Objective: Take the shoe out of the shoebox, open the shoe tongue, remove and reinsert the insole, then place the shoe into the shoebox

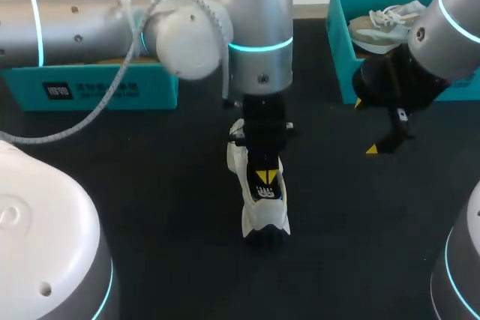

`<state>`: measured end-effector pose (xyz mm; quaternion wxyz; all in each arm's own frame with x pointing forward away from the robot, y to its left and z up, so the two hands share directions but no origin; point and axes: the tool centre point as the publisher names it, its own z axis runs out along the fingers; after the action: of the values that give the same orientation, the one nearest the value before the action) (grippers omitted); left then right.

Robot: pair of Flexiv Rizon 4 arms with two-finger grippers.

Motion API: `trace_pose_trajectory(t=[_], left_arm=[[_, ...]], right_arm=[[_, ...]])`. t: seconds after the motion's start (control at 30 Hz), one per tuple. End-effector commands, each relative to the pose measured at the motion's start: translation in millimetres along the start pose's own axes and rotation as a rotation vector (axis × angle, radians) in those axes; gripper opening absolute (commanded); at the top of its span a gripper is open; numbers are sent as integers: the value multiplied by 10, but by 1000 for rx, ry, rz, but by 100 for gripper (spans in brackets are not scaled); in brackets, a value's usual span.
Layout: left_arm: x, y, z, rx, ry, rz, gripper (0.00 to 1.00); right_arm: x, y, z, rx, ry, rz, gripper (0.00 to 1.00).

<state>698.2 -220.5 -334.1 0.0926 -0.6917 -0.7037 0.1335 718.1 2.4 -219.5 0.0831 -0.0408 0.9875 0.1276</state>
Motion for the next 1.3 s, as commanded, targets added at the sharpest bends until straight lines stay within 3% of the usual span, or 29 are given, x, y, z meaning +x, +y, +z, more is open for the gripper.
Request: trace_pose_trajectory(t=[0.03,0.17,0.4,0.73,1.0,1.3], left_arm=[[40,20,165,-26,-3,-10,0],[57,54,303,-30,27,-10,0],[53,71,476,-103,46,-26,0],[65,-91,252,-118,-22,4,0],[-33,-156,498,-95,6,43,0],[4,-118,712,-115,26,28,0]], right_arm=[[10,-2,11,1,-3,0,100],[10,-2,11,1,-3,0,100],[10,-2,11,1,-3,0,100],[10,-2,11,1,-3,0,100],[10,-2,11,1,-3,0,100],[10,-2,11,1,-3,0,100]])
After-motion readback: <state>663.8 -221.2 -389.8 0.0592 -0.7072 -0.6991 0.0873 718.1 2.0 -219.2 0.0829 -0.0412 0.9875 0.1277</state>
